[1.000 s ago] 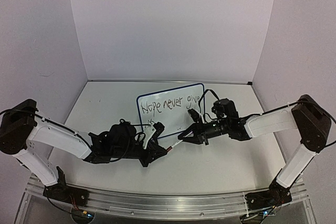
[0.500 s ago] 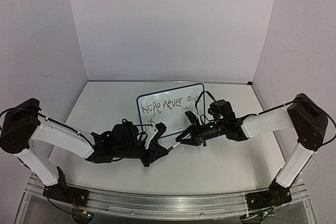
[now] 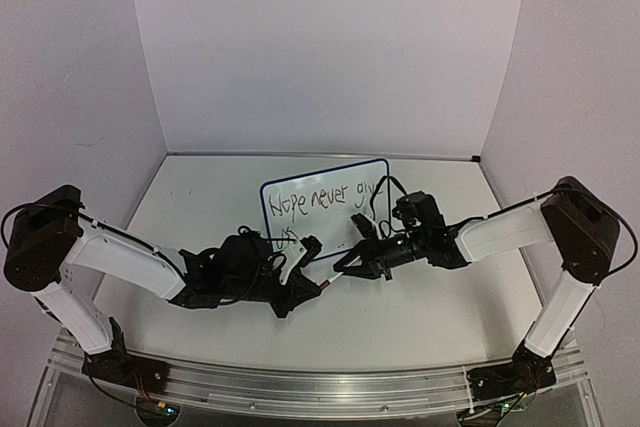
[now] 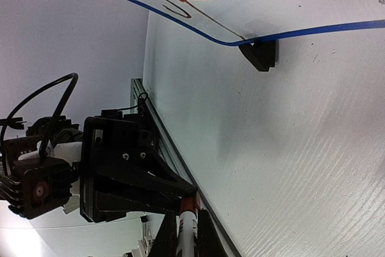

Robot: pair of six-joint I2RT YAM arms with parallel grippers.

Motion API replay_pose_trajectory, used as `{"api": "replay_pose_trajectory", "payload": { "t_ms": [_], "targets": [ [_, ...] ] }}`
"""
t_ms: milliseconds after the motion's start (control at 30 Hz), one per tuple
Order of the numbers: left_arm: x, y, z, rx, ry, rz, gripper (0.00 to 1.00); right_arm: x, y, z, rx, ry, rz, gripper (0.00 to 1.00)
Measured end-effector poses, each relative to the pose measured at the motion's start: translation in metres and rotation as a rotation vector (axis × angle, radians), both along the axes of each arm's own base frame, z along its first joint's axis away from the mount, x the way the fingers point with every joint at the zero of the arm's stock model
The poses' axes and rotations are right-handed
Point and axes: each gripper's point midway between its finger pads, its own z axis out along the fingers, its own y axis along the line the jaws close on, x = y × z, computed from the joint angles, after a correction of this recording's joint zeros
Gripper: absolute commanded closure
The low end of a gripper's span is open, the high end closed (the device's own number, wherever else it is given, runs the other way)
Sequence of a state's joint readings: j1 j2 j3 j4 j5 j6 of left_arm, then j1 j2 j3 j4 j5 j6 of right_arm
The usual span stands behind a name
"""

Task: Write a sentence on the whiteboard
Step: Insert the whiteboard marker without the cap into the pen cap.

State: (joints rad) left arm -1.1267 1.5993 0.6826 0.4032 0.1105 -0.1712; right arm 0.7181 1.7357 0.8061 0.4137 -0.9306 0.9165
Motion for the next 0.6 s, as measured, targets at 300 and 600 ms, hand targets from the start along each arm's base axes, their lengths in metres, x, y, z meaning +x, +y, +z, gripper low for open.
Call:
{"api": "replay_pose_trajectory", "payload": {
  "t_ms": [300, 600],
  "targets": [
    [0.001, 0.001, -0.005, 0.023, -0.009, 0.000, 1.00, 0.001, 0.002, -0.005, -0.011, 0.004, 0.001, 1.00],
    [0.006, -0.004, 0.003, 0.003, -0.020, 0.010, 0.58, -0.006, 0.010, -0.005, -0.020, -0.010, 0.010, 1.00]
  ]
}}
